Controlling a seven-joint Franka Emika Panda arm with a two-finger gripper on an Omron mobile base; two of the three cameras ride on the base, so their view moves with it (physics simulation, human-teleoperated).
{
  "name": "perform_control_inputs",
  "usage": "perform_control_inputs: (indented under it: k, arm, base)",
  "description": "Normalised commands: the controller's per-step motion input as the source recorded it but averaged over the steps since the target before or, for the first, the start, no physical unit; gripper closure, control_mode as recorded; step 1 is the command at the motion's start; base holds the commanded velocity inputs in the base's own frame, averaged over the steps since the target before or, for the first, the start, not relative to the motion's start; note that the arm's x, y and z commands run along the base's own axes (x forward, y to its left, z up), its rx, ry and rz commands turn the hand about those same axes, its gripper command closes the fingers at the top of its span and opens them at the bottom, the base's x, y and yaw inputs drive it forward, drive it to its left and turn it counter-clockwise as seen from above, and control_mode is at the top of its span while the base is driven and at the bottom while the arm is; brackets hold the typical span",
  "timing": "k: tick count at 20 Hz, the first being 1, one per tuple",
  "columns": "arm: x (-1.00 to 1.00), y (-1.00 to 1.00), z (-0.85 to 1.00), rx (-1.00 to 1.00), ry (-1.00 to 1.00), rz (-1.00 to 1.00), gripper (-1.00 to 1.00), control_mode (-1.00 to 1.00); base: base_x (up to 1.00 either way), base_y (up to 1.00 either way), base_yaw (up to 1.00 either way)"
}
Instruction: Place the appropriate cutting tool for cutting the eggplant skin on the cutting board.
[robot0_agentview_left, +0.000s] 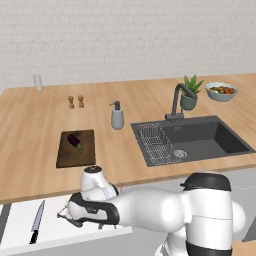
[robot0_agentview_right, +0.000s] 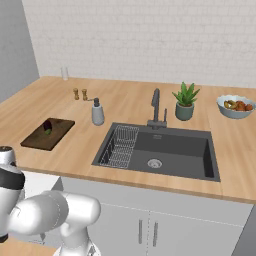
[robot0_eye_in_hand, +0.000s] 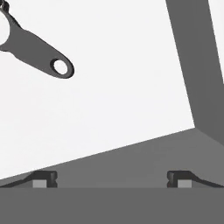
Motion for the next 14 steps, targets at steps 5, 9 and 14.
perform_control_inputs:
  k: [5,9,14]
  arm:
    - [-0.25,0.23,-0.47,0.0,0.11,-0.06,-1.0,-1.0]
    - [-0.48,0.25,-0.21,0.0,0.15,0.0,-1.0,-1.0]
    - [-0.82,0.09,0.0,0.0,0.23,0.0,-1.0,-1.0]
  base:
    - [0.0,0.0,0.0]
    - [0.0,0.0,0.0]
    - [0.0,0.0,0.0]
